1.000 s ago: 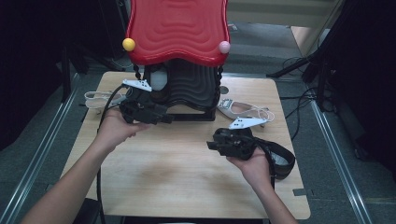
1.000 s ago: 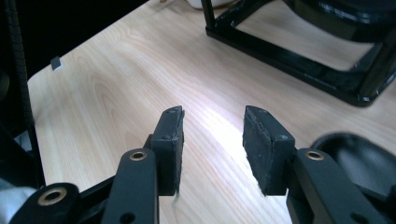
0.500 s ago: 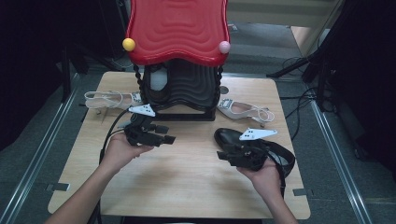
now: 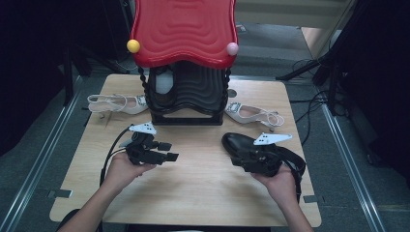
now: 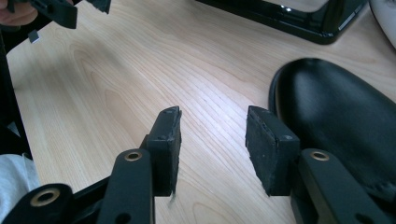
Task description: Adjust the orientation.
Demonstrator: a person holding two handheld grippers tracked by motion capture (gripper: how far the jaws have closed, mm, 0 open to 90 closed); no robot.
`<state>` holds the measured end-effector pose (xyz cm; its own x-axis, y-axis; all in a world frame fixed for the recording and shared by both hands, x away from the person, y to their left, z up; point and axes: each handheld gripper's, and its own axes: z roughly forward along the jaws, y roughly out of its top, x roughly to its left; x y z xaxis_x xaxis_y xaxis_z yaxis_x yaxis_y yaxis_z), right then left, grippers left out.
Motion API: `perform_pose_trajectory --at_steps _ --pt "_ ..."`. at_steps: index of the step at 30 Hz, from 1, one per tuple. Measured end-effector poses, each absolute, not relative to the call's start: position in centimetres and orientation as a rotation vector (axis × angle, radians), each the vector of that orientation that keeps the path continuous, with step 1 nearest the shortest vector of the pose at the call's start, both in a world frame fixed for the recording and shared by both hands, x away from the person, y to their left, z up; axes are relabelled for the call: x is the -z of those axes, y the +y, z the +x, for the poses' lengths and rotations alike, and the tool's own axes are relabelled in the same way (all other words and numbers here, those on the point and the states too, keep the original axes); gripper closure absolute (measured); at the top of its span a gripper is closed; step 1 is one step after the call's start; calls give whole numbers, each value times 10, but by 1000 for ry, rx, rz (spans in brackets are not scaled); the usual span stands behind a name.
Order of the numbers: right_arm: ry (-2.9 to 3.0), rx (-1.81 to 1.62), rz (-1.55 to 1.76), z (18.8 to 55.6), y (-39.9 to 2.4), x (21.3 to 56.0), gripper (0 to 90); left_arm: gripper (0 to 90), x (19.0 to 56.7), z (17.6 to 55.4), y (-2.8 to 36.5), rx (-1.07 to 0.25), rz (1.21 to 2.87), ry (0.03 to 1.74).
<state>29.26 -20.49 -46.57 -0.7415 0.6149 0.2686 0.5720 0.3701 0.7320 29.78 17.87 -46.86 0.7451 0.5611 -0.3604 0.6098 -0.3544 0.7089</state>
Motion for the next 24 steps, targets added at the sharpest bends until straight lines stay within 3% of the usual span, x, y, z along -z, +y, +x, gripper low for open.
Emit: perform_pose_trajectory --at_steps 24 --pt "2467 -1262 1261 289 -260 455 560 422 477 304 166 102 2083 859"
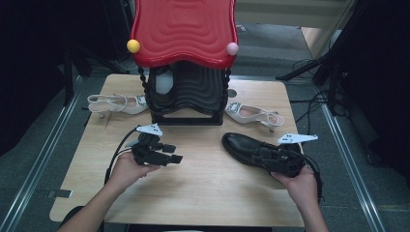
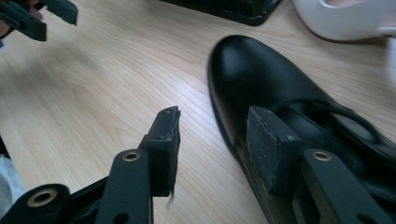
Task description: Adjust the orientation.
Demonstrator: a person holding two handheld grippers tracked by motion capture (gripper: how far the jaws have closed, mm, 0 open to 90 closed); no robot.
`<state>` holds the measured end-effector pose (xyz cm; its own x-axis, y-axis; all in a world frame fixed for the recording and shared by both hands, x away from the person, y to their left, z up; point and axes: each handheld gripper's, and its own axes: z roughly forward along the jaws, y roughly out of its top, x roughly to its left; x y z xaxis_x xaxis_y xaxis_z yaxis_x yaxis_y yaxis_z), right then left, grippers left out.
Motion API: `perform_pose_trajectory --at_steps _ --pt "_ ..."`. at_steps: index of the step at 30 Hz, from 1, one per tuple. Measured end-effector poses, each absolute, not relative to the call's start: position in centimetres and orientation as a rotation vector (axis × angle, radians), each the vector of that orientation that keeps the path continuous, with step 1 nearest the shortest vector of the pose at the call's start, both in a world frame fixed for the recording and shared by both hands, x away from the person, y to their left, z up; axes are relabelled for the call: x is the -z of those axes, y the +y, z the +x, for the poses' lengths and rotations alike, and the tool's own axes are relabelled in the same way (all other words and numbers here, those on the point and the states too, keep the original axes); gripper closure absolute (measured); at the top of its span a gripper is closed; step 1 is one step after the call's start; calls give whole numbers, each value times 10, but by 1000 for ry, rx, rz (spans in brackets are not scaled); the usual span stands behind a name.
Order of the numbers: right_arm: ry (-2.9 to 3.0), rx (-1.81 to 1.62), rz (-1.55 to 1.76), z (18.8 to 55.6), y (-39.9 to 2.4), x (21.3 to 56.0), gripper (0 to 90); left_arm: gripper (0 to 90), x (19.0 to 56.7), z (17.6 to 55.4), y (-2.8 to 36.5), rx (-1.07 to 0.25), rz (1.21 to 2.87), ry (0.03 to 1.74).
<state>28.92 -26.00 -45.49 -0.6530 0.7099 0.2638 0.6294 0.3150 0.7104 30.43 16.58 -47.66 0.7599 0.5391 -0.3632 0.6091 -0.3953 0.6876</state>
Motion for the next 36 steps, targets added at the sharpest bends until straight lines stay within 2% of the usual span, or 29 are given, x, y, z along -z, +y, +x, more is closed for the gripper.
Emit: perform_pose_trajectory --at_steps 11,17,27,36 --pt "2421 -1226 1285 274 -291 444 587 423 477 309 158 108 2073 851" --pt "2401 -1142 1344 271 -305 448 597 423 474 311 153 106 2073 826" --pt "2417 -1061 1401 274 -306 456 640 424 474 311 153 105 2083 829" --pt "2477 -1016 1357 294 -281 469 629 419 477 309 156 120 2088 845"
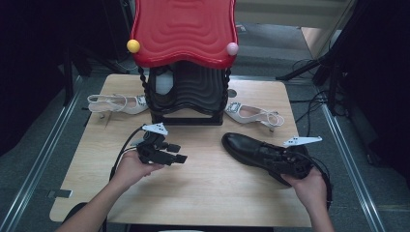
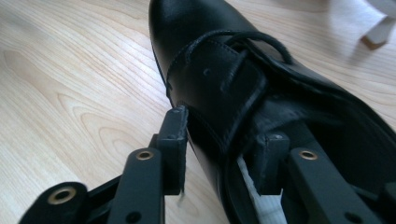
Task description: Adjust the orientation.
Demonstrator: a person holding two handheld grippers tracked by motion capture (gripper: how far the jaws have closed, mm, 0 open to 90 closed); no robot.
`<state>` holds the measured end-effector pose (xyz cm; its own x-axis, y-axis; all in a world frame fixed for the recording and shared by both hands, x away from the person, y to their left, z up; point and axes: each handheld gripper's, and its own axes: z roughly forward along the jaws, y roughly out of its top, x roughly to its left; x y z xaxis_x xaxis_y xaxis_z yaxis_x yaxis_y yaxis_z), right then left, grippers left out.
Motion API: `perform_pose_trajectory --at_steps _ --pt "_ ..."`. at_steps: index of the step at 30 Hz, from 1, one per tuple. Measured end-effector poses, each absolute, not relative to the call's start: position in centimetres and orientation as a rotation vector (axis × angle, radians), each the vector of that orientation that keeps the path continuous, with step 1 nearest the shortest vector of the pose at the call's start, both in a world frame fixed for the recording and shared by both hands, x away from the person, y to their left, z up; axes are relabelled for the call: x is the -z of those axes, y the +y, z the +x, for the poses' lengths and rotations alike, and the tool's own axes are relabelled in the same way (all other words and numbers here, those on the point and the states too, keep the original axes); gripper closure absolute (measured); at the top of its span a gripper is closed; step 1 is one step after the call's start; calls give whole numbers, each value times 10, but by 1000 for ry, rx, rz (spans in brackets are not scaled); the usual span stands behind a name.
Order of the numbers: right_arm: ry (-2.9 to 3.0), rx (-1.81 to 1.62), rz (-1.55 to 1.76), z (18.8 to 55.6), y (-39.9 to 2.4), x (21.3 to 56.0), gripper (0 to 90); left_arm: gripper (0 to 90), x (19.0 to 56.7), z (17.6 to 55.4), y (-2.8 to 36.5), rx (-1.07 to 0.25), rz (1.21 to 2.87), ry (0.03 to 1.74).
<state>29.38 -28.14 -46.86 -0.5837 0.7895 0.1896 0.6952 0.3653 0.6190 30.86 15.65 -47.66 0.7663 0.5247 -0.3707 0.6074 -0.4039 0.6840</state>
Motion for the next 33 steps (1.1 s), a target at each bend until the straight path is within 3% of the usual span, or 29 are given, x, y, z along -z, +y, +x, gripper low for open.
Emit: perform_pose_trajectory --at_steps 6,10,14,33 --pt "2511 -1055 1379 305 -271 476 641 410 478 306 160 127 2089 863" --pt "2535 -1133 1414 310 -269 476 748 407 478 304 164 122 2083 869" --pt "2540 -1168 1481 314 -268 473 788 405 479 302 168 117 2074 880" --pt "2675 -1191 1236 316 -183 461 769 392 484 291 187 115 2032 948"
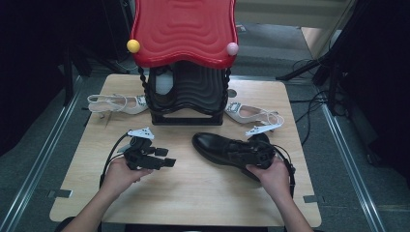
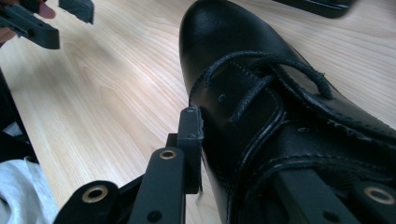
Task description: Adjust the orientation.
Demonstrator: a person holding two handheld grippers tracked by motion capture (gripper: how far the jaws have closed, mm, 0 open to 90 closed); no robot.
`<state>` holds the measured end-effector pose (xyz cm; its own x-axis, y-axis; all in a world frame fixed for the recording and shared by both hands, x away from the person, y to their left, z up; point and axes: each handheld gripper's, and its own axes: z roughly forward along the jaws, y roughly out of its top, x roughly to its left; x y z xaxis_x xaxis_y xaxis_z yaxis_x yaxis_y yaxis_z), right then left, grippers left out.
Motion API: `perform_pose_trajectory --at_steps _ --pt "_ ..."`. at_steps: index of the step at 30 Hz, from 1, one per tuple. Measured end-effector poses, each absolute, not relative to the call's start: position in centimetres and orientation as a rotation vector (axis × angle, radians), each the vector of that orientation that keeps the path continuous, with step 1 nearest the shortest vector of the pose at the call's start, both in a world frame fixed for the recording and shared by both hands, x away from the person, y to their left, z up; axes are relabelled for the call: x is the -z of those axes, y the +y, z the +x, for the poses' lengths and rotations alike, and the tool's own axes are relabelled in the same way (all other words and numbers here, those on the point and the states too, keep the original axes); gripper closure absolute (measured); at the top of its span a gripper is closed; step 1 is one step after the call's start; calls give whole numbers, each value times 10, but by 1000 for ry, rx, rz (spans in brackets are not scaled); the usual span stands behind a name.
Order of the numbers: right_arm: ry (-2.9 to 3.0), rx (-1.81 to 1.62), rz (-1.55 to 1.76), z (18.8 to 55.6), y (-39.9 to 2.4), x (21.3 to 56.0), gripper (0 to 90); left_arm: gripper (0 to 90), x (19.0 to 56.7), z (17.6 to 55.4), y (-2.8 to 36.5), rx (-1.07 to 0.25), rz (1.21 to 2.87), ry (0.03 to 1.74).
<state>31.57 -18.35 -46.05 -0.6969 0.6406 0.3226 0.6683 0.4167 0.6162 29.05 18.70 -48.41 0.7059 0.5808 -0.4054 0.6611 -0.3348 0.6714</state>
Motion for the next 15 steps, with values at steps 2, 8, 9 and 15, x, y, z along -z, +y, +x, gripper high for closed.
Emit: perform_pose_trajectory --at_steps 2,8,9,15 --pt "-2612 1159 -1189 318 -173 462 767 395 485 289 188 112 2030 957" --pt "-2627 1128 -1137 326 -141 465 764 412 488 284 189 88 2038 961" --pt "-2630 1126 -1124 327 -135 466 764 412 489 284 189 88 2031 966" --pt "-2632 1121 -1086 327 -107 469 758 468 490 285 189 76 2006 976"
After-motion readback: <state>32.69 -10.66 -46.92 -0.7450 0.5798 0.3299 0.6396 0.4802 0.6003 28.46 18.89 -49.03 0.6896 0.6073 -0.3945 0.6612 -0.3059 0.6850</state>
